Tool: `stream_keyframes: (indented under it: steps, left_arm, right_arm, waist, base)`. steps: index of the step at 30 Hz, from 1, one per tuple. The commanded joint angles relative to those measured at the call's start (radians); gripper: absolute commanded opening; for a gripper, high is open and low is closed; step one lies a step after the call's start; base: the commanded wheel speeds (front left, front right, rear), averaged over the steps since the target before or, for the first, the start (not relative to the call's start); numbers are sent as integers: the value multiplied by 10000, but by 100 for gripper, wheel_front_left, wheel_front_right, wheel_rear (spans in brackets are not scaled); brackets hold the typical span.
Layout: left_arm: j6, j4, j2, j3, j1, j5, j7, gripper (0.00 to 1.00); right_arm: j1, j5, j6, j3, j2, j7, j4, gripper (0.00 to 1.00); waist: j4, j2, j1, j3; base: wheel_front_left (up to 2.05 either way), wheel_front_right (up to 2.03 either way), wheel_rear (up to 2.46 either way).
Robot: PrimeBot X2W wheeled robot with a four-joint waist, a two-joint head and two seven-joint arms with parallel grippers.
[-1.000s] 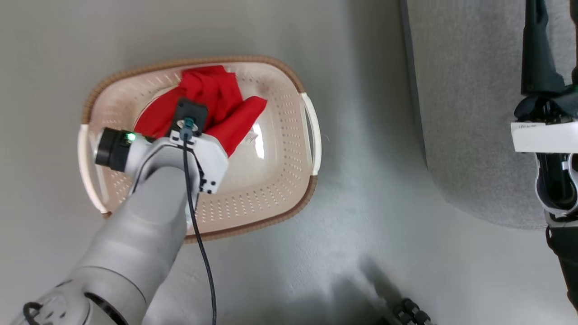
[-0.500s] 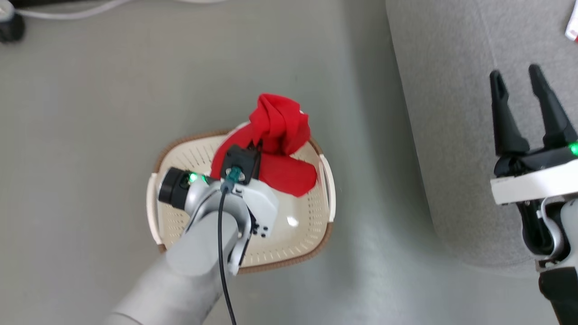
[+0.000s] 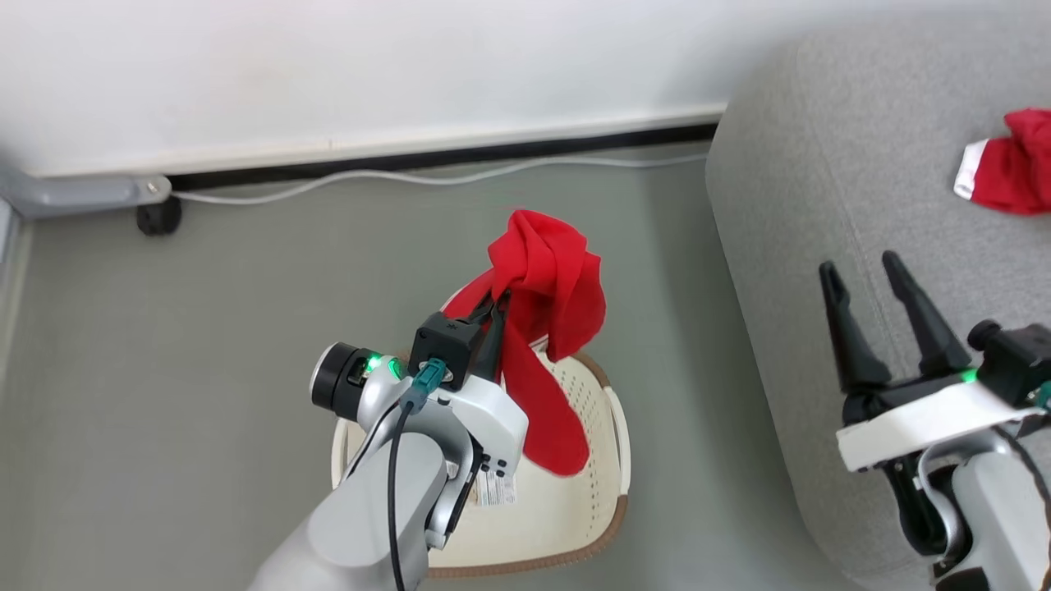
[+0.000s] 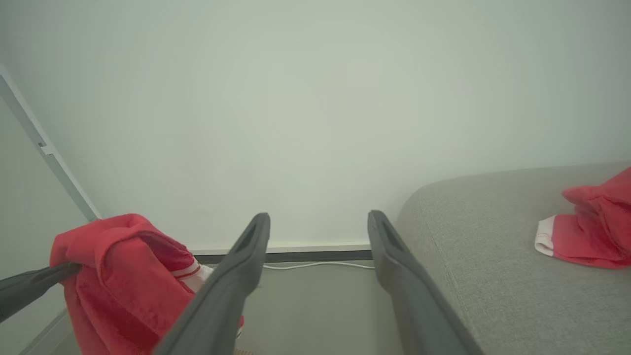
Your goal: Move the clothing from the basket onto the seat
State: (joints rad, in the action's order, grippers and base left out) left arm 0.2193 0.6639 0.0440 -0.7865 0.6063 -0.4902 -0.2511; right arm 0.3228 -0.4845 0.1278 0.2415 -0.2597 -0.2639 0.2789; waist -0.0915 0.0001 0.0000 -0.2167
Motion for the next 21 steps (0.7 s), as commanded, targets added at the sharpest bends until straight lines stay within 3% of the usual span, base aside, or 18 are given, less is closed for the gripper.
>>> stream_keyframes:
  steps: [1,11,21]
  left_arm:
    - [-75,-364,63,382,36,109,-106,0]
    - [-642,-1861,63,979,-199,784,-106,0]
    - [-921,-3283,63,594,490,1014,-64,0]
  right_arm:
    - [-139,59,29,190,-63,21,-148,100]
    - [-743,245,29,414,262,21,239,100]
    - [-940,281,29,510,414,21,336,100]
  waist:
    - [77,-1,0,365]
    - [98,-1,0,1134]
    - [64,-1,0,1206]
  base:
    - [0,0,0]
    - [0,0,0]
    - [0,0,0]
